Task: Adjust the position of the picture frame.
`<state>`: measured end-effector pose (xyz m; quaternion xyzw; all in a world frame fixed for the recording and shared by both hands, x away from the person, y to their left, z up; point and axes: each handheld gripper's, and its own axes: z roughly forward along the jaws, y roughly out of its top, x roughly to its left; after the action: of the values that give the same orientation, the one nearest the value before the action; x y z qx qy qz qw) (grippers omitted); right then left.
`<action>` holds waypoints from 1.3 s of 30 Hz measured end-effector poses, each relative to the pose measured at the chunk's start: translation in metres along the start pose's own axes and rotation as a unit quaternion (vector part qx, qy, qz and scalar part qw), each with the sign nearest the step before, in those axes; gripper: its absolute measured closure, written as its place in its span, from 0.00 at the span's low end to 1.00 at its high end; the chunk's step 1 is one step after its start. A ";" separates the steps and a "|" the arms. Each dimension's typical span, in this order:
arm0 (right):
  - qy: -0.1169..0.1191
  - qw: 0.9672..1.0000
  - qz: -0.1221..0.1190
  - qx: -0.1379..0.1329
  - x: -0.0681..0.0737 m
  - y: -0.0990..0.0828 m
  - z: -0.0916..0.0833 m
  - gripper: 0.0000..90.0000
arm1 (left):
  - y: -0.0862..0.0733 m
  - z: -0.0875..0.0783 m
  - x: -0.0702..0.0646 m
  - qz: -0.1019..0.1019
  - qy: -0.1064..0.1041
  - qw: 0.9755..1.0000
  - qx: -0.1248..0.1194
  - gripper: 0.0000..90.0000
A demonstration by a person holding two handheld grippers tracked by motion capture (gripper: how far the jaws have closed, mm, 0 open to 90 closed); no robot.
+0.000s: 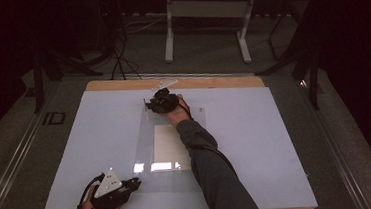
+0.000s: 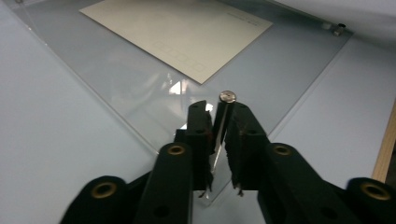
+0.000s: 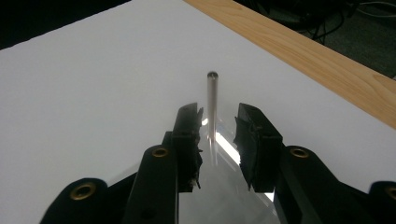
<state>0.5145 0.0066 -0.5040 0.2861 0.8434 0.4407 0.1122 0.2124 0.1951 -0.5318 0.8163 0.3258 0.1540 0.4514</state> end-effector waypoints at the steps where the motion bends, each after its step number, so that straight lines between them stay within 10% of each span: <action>1: 0.000 1.000 0.001 0.000 0.001 0.002 0.003 0.75 | 0.000 0.000 0.000 0.000 0.001 1.000 0.000 0.91; 23: -0.060 0.998 0.007 0.031 0.015 0.012 0.030 0.95 | 0.002 0.006 -0.004 0.012 0.008 1.000 0.003 0.94; 39: -0.078 0.996 -0.004 0.043 0.001 0.009 0.010 0.95 | -0.001 -0.005 0.012 -0.050 0.027 0.998 -0.029 0.93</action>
<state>0.5211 0.0175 -0.5026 0.3211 0.8513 0.3797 0.1671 0.2186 0.2065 -0.5304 0.7811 0.3733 0.1629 0.4732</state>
